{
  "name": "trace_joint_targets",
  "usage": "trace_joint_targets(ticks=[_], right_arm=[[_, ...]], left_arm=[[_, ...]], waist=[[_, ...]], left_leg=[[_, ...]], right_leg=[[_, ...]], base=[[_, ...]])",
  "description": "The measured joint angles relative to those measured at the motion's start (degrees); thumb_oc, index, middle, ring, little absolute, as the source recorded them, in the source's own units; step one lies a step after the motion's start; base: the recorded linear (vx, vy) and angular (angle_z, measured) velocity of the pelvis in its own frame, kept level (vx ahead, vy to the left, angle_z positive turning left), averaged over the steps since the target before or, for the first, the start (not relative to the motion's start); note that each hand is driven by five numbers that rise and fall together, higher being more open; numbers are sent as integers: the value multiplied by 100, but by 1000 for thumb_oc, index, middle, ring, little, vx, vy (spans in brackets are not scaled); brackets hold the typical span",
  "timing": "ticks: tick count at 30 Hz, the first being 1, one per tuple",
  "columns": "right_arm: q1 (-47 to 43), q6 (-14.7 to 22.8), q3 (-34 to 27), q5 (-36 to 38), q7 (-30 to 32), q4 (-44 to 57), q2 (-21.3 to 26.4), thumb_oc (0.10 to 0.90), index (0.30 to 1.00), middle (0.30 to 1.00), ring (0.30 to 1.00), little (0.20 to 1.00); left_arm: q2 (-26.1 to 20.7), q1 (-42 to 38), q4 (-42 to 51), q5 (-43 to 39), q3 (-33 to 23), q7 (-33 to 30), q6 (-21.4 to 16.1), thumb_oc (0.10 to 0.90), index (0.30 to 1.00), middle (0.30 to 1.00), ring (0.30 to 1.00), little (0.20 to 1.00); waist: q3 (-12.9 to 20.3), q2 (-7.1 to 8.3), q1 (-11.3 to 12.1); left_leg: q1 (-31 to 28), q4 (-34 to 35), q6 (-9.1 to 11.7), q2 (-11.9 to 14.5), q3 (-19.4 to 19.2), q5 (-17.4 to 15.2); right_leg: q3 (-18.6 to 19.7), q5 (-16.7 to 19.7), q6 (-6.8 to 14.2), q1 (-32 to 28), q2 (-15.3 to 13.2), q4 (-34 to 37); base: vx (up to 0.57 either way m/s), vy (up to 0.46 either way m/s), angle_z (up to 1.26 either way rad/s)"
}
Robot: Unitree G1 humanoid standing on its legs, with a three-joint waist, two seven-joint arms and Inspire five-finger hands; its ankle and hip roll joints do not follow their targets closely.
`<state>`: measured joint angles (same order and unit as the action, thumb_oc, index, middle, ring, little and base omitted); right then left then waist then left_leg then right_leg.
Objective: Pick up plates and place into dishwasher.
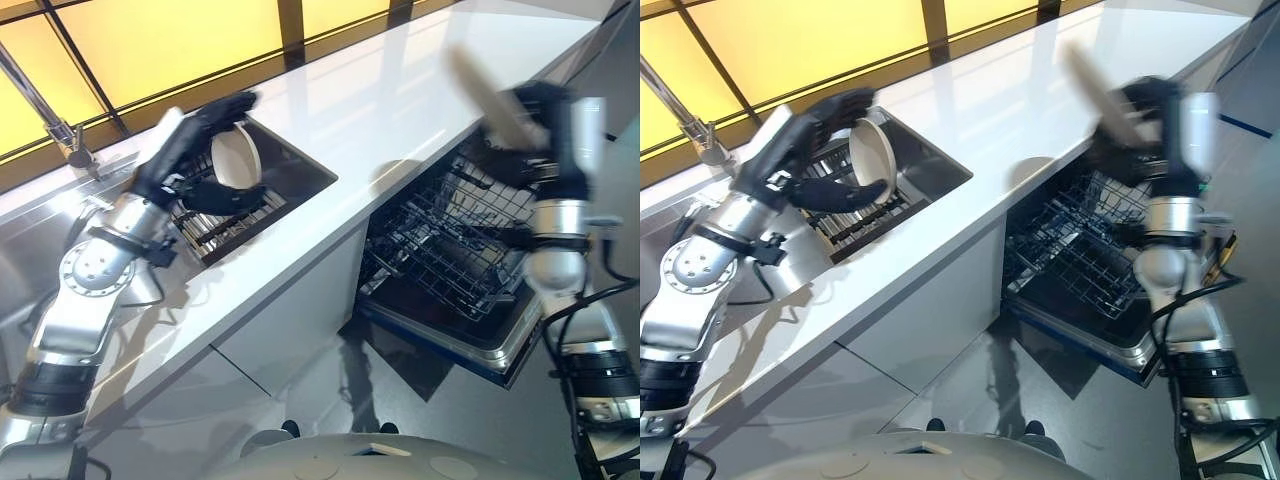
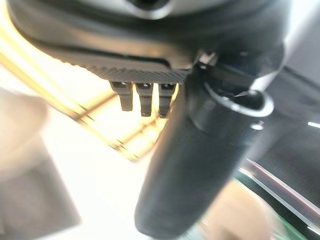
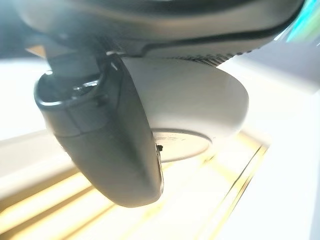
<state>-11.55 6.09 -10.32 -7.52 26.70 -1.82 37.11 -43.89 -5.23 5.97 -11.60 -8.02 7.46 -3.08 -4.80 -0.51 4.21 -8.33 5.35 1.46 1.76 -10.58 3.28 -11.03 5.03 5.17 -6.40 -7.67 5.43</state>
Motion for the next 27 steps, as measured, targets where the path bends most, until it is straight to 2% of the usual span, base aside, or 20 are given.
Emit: trace_joint_targets(ticks=[3,9,15,17,22,27], right_arm=[[91,-130,-272,74,118,-378,11,100,300,300,300,200],[304,-387,-236,101,147,-1005,11,100,300,300,300,200],[521,-709,-241,760,126,-1957,4,100,300,300,300,200],[598,-794,-240,873,-13,-2217,-38,100,300,300,300,200],[753,-1061,-160,972,-858,-2772,-72,100,300,300,300,200],[754,-1248,397,975,-1658,-3177,-71,100,300,300,300,200]], left_arm=[[-1,139,-500,35,-157,-143,78,800,900,900,900,900],[-2,152,-568,43,-153,-160,71,800,900,900,900,900],[-193,157,-593,50,-155,-191,71,800,900,900,900,900],[-284,161,-650,50,-167,-193,71,800,900,900,900,900],[-331,242,-750,50,-188,-193,72,800,900,900,900,900],[-409,251,-750,50,-188,-193,80,800,900,900,900,900]], waist=[[-10,13,5],[-54,72,51],[-75,104,157],[-75,104,187],[-93,117,205],[-193,194,247]], left_leg=[[14,-3,-3,-2,41,3],[13,3,-20,-48,233,25],[46,3,-60,-118,374,50],[64,3,-67,-126,402,56],[84,4,-84,-151,544,81],[92,4,-48,-176,625,84]], right_leg=[[-87,-1,-1,-12,-12,-22],[-236,-46,40,-124,-76,-14],[-392,-70,72,-192,-153,-25],[-395,-74,78,-193,-160,-25],[-521,-87,96,-246,-181,-26],[-600,-96,99,-298,-210,-25]], base=[[70,8,7],[66,7,17],[88,19,16],[76,5,10],[52,5,12],[29,8,11]])
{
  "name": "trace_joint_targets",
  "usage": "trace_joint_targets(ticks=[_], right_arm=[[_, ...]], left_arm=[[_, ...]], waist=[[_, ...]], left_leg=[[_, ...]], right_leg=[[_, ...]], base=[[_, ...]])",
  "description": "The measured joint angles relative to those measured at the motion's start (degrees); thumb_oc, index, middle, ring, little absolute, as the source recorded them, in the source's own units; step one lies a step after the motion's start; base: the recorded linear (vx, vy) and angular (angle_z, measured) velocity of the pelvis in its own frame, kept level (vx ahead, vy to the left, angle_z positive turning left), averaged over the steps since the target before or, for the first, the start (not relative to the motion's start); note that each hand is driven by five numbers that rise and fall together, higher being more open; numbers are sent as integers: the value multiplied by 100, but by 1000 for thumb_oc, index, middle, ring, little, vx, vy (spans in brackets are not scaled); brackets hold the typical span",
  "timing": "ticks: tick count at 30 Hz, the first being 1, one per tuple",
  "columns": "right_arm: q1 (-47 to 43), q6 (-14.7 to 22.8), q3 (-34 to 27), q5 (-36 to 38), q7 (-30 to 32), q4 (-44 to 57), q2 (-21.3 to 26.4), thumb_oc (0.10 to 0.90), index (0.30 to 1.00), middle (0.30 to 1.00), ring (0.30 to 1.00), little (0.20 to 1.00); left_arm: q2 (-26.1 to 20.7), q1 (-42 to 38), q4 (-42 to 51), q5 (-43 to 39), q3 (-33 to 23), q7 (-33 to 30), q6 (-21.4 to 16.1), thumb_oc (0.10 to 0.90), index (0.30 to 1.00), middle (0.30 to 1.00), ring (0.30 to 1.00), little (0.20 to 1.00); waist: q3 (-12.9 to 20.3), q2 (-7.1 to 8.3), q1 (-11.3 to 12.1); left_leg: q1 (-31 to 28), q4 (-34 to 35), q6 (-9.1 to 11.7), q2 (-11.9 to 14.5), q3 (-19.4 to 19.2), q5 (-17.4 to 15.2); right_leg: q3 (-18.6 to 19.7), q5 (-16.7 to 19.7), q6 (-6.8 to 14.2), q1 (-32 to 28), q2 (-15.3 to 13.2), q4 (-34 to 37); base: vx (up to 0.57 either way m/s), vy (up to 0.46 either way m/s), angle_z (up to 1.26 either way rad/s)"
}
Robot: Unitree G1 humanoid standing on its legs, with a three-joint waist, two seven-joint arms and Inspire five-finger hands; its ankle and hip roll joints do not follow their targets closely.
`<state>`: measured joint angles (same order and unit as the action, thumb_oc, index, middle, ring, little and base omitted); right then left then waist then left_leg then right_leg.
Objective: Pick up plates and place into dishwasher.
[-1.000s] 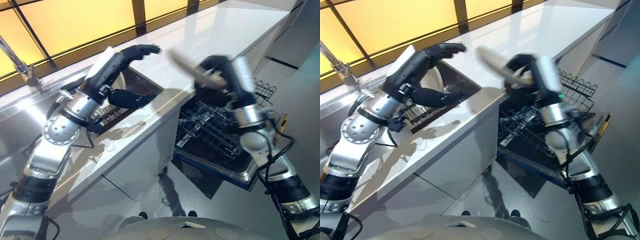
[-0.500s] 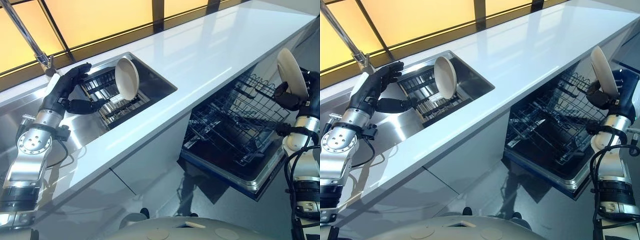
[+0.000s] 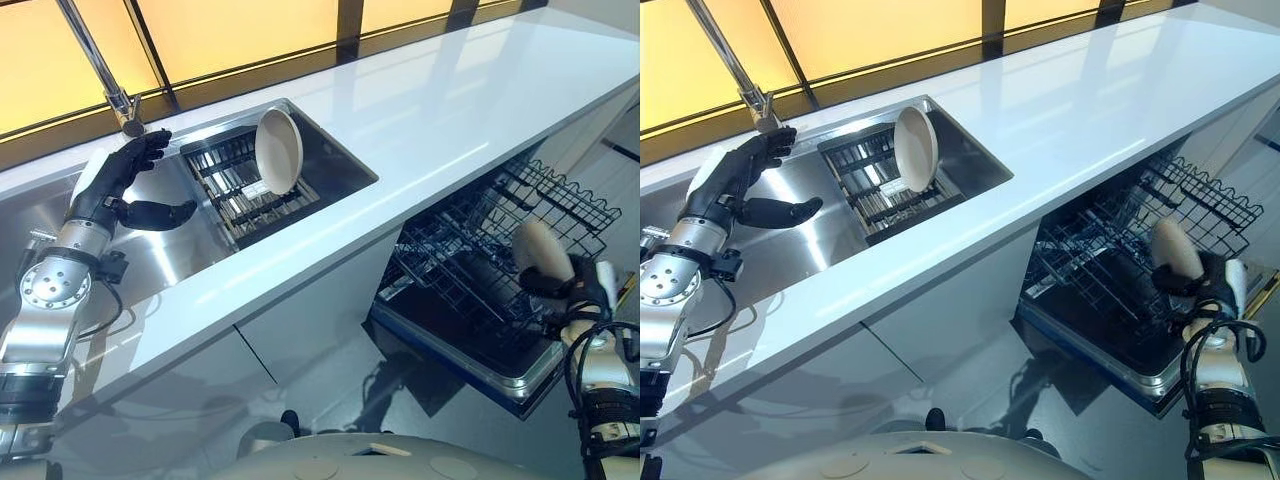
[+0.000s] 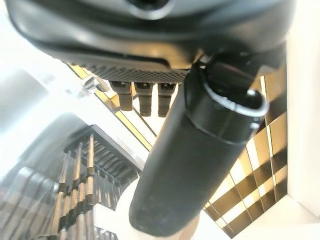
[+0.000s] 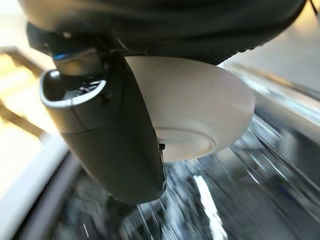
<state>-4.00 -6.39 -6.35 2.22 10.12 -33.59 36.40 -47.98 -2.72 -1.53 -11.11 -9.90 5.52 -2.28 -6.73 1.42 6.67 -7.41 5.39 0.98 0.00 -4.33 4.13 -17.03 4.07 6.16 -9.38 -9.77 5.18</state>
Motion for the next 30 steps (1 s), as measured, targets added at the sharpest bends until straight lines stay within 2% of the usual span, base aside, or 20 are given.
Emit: trace_joint_targets(ticks=[4,10,15,20,25,26,27,28,30], right_arm=[[10,-33,321,3,-309,-28,-1,100,300,300,300,200],[-68,19,523,-34,-317,20,-7,100,300,300,300,200],[-208,-4,649,-165,-320,73,-32,100,300,300,300,200],[-514,-475,725,-165,-341,-219,-28,100,300,300,300,200],[-961,-889,891,-164,-364,-757,-25,100,300,300,300,200],[-1018,-916,912,-163,-349,-828,-26,138,333,333,333,238],[-1079,-969,913,-162,-344,-860,-24,745,853,853,853,845],[-1187,-1056,958,-138,-345,-926,-24,800,900,900,900,900],[-1350,-1126,976,-114,-344,-1095,-27,800,900,900,900,900]], left_arm=[[-12,4,7,1,0,-6,5,800,900,900,900,900],[-12,20,12,5,0,-65,124,800,900,900,900,900],[-11,60,11,8,1,-83,125,800,900,900,900,900],[-15,63,12,3,1,-83,138,800,900,900,900,900],[-80,63,27,-2,16,-76,217,800,900,900,900,900],[-80,63,27,-3,17,-74,217,800,900,900,900,900],[-81,63,27,-3,17,-74,217,800,900,900,900,900],[-84,62,27,-4,20,-74,217,800,900,900,900,900],[-84,44,28,-4,69,-67,217,800,900,900,900,900]], waist=[[-21,3,122],[-66,59,285],[-146,54,390],[-153,63,571],[-194,98,602],[-200,98,602],[-209,100,610],[-214,105,627],[-218,105,640]], left_leg=[[21,-1,-7,-14,64,14],[105,-6,-57,-25,216,89],[126,-3,-14,-31,302,105],[118,-3,-5,-32,353,118],[158,-14,-2,-44,476,154],[165,-20,-3,-45,482,159],[169,-26,-4,-48,494,165],[169,-26,-5,-48,498,171],[168,-25,-2,-51,506,181]], right_leg=[[-83,-4,6,-14,-14,0],[-168,-14,19,-24,-14,-1],[-244,-19,25,-56,-19,-1],[-273,-27,20,-92,-20,-1],[-397,-28,21,-116,-17,-1],[-403,-28,21,-115,-18,-1],[-410,-28,21,-115,-18,-1],[-411,-28,21,-117,-17,-1],[-412,-27,21,-122,-20,0]], base=[[27,11,10],[12,21,13],[11,12,10],[26,-6,4],[12,5,11],[8,8,13],[6,12,4],[0,0,0],[0,0,0]])
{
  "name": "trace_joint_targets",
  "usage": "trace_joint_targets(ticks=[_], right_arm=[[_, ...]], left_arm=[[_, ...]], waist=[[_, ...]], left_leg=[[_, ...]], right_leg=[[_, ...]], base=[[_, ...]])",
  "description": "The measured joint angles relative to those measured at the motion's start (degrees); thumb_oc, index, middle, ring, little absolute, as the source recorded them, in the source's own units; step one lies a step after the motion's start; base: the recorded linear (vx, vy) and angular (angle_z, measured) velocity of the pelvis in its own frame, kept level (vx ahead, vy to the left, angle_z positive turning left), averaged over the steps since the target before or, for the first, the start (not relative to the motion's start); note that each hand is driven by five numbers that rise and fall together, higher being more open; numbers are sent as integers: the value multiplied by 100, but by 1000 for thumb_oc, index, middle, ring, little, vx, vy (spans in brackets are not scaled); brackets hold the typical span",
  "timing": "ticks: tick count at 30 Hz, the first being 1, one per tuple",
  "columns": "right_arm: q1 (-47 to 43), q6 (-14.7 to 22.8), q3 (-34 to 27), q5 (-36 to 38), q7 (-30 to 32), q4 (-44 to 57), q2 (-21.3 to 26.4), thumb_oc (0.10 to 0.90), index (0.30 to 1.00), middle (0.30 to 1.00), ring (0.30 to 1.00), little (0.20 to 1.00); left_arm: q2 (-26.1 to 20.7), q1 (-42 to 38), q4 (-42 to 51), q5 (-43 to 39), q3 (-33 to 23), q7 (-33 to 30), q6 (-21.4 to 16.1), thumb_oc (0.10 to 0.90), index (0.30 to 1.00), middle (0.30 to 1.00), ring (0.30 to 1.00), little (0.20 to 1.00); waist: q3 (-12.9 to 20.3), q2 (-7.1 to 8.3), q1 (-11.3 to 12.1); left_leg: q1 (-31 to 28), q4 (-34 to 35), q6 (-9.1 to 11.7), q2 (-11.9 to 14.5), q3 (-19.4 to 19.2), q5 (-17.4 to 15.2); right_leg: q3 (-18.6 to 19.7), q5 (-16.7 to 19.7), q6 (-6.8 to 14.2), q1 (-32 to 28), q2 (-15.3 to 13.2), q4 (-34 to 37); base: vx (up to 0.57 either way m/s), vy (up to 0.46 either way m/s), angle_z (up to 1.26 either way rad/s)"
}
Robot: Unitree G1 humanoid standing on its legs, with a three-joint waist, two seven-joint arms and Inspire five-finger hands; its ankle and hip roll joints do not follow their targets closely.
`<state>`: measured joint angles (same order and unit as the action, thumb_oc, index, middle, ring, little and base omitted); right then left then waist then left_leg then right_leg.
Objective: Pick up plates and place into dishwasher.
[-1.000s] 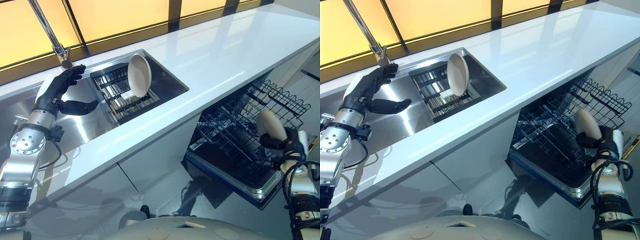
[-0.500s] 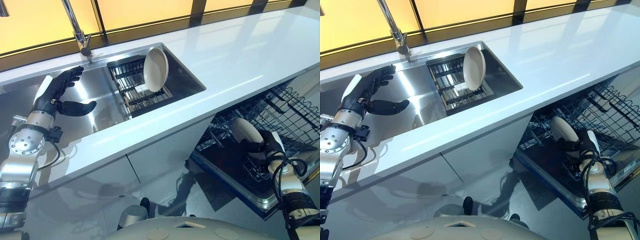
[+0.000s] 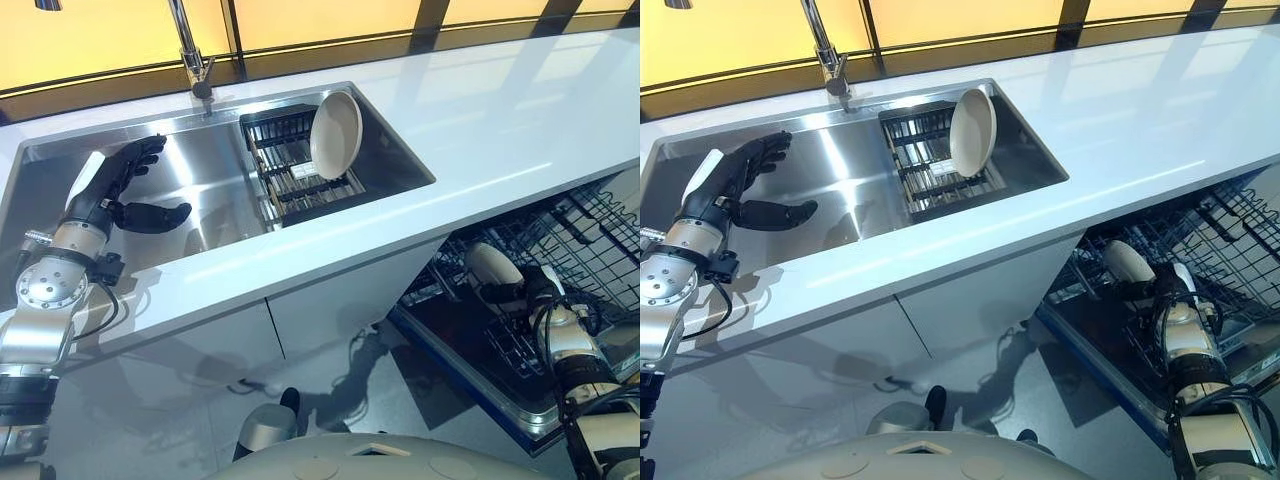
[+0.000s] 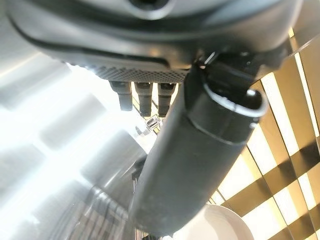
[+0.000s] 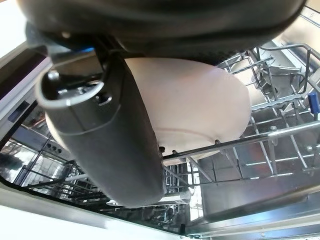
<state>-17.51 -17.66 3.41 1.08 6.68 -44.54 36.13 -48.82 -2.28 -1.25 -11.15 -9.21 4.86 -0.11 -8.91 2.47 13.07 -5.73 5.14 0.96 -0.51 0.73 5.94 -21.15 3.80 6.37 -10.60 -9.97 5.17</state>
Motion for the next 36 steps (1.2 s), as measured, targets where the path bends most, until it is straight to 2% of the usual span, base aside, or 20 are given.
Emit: trace_joint_targets(ticks=[7,14,18,23,29,36], right_arm=[[-92,-54,197,7,45,-78,-11,800,900,900,900,900],[-108,-54,197,9,133,121,-56,800,900,900,900,900],[-28,19,190,124,551,523,-207,800,900,900,900,900],[317,556,135,126,1107,1453,-649,800,900,900,900,900],[948,1008,-138,126,1273,2208,-843,800,900,900,900,900],[1261,1242,-755,221,1397,2360,-844,800,900,900,900,900]], left_arm=[[-1,-2,1,-1,50,33,0,800,900,900,900,900],[-31,-5,1,-10,50,66,3,800,900,900,900,900],[-31,-5,1,-6,51,65,3,800,900,900,900,900],[-28,-117,-1,5,74,67,2,800,900,900,900,900],[-70,-240,5,26,70,83,-4,800,900,900,900,900],[-150,-378,0,230,68,120,-3,800,900,900,900,900]], waist=[[-52,-12,100],[-143,-28,65],[-180,-72,-73],[-218,-125,-289],[-214,-142,-537],[-207,-150,-913]], left_leg=[[-33,15,7,3,17,18],[-81,7,4,6,-20,15],[-110,-2,0,15,-73,10],[-190,16,10,47,-231,-26],[-197,9,-21,49,-466,-68],[-288,2,-42,69,-693,-104]], right_leg=[[-1,1,-1,-39,1,1],[30,1,0,-68,-1,-1],[100,2,-2,-67,7,-1],[337,2,-2,-62,31,-1],[551,22,-21,45,25,-3],[810,29,-28,92,51,-3]], base=[[0,0,0],[-10,0,-2],[-28,-12,-7],[-57,0,-16],[-69,-7,-17],[-64,-15,-18]])
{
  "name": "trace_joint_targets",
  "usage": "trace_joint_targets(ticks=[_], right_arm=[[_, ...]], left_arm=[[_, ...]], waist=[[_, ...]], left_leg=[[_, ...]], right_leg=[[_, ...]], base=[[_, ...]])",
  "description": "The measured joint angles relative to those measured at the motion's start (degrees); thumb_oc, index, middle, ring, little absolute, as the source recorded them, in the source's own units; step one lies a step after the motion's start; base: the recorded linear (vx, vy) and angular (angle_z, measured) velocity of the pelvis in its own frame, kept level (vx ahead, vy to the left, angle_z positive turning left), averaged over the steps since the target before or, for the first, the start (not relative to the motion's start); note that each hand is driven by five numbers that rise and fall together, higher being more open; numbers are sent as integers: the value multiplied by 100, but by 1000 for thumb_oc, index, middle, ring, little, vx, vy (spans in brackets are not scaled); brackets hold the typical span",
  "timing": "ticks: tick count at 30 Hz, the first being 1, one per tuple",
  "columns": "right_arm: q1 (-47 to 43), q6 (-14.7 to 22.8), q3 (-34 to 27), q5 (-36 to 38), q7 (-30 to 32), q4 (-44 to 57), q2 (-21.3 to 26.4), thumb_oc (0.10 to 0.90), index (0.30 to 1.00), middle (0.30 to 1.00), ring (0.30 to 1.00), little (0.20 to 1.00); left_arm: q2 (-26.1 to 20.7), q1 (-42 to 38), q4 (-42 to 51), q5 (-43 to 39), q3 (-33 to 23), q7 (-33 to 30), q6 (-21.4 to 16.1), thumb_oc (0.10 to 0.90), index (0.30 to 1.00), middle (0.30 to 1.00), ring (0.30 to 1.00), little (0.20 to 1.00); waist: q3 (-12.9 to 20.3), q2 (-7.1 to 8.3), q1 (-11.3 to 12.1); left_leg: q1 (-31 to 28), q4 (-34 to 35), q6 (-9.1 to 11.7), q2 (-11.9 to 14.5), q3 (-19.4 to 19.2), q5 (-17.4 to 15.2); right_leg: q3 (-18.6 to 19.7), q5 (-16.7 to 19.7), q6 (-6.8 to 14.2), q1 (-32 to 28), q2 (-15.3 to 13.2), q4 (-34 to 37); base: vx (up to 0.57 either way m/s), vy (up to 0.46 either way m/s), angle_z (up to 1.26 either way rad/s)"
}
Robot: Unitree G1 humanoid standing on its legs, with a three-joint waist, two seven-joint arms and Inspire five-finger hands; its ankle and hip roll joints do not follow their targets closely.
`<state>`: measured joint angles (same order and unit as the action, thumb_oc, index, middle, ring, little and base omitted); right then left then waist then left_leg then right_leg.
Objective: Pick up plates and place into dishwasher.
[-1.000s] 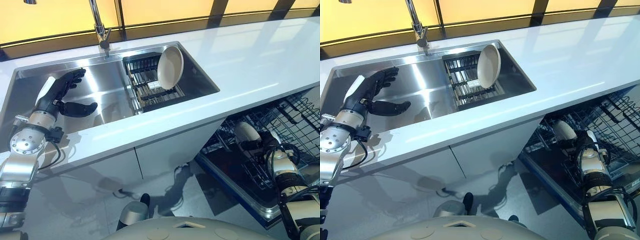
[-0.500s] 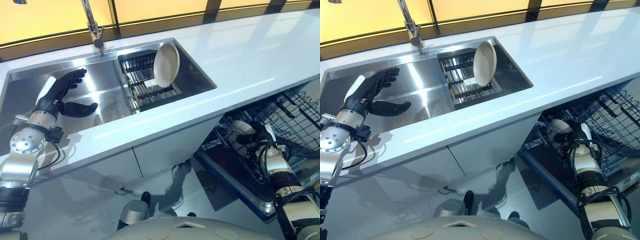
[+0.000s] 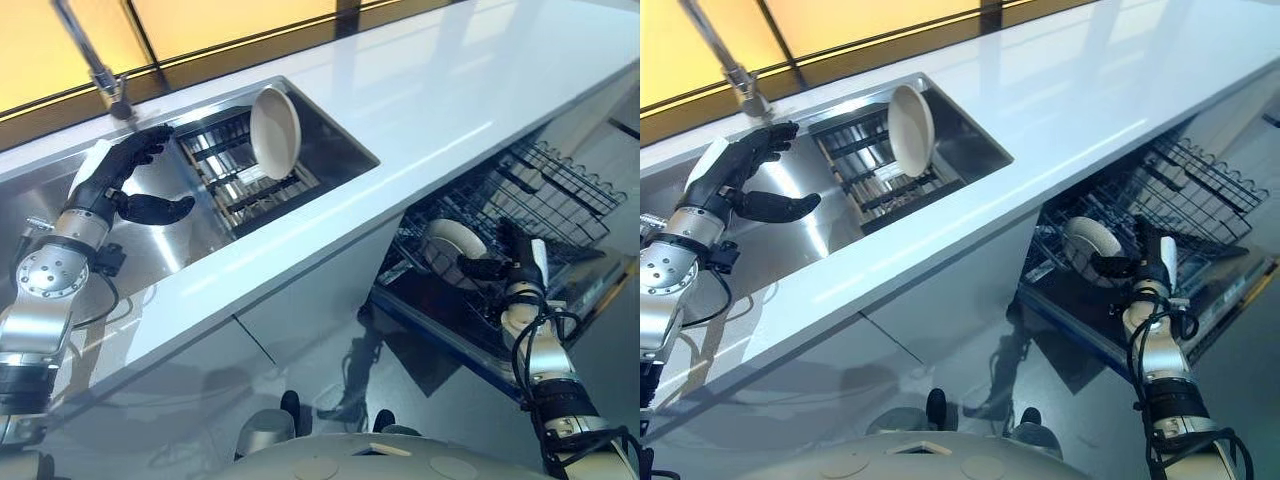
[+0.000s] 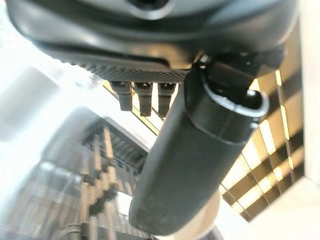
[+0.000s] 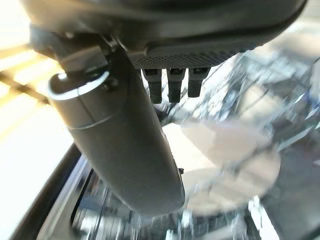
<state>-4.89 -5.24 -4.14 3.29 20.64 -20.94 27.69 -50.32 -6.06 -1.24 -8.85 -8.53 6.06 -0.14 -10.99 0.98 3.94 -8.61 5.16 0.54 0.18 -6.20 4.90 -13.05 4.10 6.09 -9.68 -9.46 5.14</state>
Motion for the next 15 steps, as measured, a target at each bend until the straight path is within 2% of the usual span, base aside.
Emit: trace_joint_targets(ticks=[5,9,12,15], right_arm=[[104,81,-136,9,59,119,2,800,900,900,900,900],[288,225,-168,9,168,295,2,800,900,900,900,900],[561,406,-167,27,168,379,-2,800,900,900,900,900],[827,588,-167,287,161,346,-111,800,900,900,900,900]], left_arm=[[-133,-346,-33,466,5,-1,0,800,900,900,900,900],[-583,-616,-226,862,55,-13,0,800,900,900,900,900],[-935,-772,-609,1187,186,-24,7,800,900,900,900,900],[-1311,-1024,-994,1595,398,-77,0,800,900,900,900,900]], waist=[[5,-4,-236],[58,-45,-429],[234,-135,-509],[331,-165,-620]], left_leg=[[-66,13,38,53,-153,-36],[-98,18,50,71,-232,-63],[-96,9,43,67,-408,-108],[-104,0,39,68,-543,-133]], right_leg=[[155,22,-27,31,48,0],[279,26,-32,67,77,1],[459,45,-31,172,113,0],[597,60,-27,239,122,-1]], base=[[-48,1,-18],[-39,26,-15],[-23,43,-30],[-23,45,-22]])
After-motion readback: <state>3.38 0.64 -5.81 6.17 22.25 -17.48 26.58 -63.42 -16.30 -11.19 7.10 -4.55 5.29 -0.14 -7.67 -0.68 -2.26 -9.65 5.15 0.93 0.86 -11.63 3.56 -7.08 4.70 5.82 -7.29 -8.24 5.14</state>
